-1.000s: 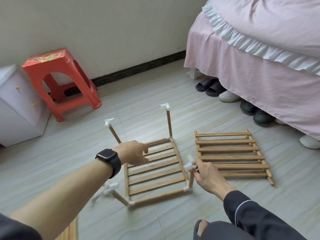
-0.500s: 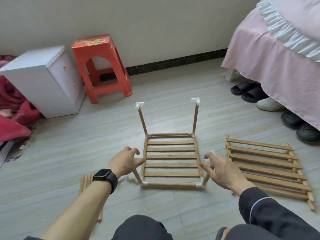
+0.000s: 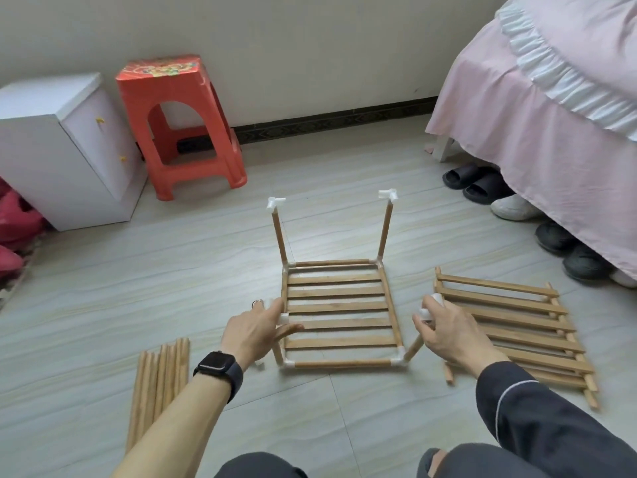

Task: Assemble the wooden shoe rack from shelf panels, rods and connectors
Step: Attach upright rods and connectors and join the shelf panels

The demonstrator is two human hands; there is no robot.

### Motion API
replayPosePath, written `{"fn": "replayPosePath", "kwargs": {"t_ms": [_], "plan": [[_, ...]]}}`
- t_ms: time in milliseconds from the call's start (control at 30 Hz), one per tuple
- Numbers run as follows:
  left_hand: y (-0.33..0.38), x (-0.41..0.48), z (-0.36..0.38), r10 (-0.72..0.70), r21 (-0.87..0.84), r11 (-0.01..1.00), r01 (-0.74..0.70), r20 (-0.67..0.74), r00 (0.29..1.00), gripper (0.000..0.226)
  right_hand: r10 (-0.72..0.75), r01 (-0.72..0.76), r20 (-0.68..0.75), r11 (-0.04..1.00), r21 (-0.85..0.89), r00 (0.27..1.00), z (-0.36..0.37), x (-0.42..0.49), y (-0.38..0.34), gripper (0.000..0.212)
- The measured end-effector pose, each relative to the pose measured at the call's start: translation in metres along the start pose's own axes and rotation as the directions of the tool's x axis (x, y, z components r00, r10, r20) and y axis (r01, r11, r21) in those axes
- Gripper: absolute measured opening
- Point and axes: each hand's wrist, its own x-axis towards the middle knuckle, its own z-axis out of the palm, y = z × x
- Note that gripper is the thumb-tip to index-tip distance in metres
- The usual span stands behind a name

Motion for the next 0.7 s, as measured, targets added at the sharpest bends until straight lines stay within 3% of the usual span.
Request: {"fn": "replayPosePath", "kwargs": {"t_ms": [67, 367, 700], "plan": [[0.001, -0.001, 0.004, 0.000, 0.038, 0.999, 0.001, -0.033, 0.999, 0.070, -0.016, 0.017, -0.033, 1.000, 0.019, 0.999, 0.003, -0.001, 0.000, 0.027], [0.002, 0.007, 0.016, -0.017, -0.095, 0.995, 0.010, -0.069, 0.998, 0.054, -0.047, 0.047, 0.001, 0.999, 0.027, 0.999, 0.000, -0.002, 0.002, 0.025], [0.016, 0.027, 0.010, -0.048, -0.197, 0.980, 0.036, -0.054, 0.997, 0.053, 0.076, -0.077, 0.024, 0.995, 0.057, 0.997, -0.009, 0.012, 0.006, 0.021]]}}
